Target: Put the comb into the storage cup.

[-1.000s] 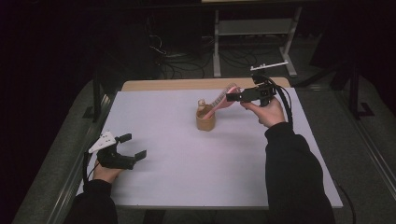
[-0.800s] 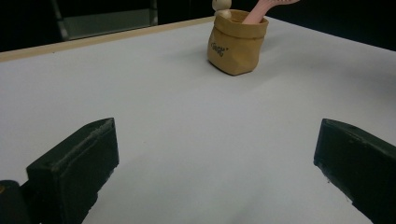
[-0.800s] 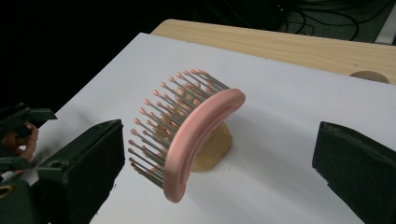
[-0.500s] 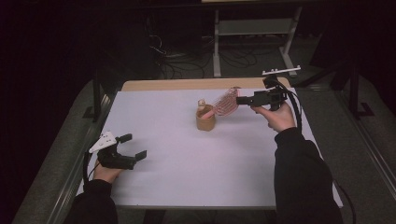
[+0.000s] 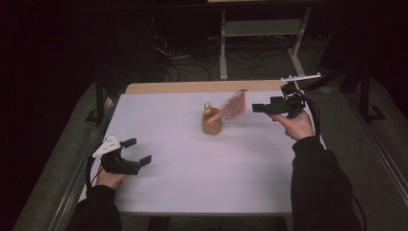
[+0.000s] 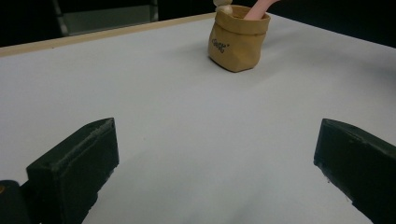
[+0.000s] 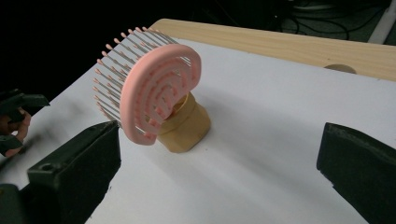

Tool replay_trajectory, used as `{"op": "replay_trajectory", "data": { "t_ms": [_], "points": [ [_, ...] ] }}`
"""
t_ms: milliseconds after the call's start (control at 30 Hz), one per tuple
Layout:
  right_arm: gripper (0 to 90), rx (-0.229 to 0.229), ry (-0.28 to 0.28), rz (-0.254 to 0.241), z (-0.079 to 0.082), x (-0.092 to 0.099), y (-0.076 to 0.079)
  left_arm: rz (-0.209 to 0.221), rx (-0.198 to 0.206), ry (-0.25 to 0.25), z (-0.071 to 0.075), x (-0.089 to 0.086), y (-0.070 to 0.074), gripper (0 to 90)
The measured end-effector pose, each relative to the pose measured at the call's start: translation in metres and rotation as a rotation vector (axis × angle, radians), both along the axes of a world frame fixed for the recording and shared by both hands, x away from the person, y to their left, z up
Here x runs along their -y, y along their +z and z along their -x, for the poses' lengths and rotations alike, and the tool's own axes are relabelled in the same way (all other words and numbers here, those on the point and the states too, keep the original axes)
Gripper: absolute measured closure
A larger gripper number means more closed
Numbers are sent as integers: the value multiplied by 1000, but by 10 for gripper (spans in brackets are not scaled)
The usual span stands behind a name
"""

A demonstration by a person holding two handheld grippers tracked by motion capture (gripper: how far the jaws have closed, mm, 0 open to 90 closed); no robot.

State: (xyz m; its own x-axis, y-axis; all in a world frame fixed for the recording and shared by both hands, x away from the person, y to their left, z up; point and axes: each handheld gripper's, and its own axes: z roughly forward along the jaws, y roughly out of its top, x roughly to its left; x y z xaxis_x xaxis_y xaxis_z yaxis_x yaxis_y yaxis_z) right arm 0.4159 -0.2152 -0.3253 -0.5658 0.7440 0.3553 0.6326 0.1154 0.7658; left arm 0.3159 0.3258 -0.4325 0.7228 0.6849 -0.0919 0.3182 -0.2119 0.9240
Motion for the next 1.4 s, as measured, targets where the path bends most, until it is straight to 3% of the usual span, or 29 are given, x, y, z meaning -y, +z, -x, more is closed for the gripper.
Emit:
{"op": "replay_trajectory", "data": {
  "t_ms": [267,533,833,1067,1167,1400],
  "points": [
    [0,24,-3,23,11,17,-10,1,-3,3,0,0,0,0],
    [0,26,16,59,20,20,-21,2,-1,7,0,0,0,0],
    [0,35,36,39,37,23,-41,0,-5,7,0,0,-1,0],
    [0,62,40,11,49,28,-44,4,-8,-2,0,2,0,0],
    [0,78,42,-1,54,30,-45,31,0,-13,1,4,2,0],
    [0,96,37,-6,61,33,-47,21,-3,-25,2,7,2,0]
  ]
}}
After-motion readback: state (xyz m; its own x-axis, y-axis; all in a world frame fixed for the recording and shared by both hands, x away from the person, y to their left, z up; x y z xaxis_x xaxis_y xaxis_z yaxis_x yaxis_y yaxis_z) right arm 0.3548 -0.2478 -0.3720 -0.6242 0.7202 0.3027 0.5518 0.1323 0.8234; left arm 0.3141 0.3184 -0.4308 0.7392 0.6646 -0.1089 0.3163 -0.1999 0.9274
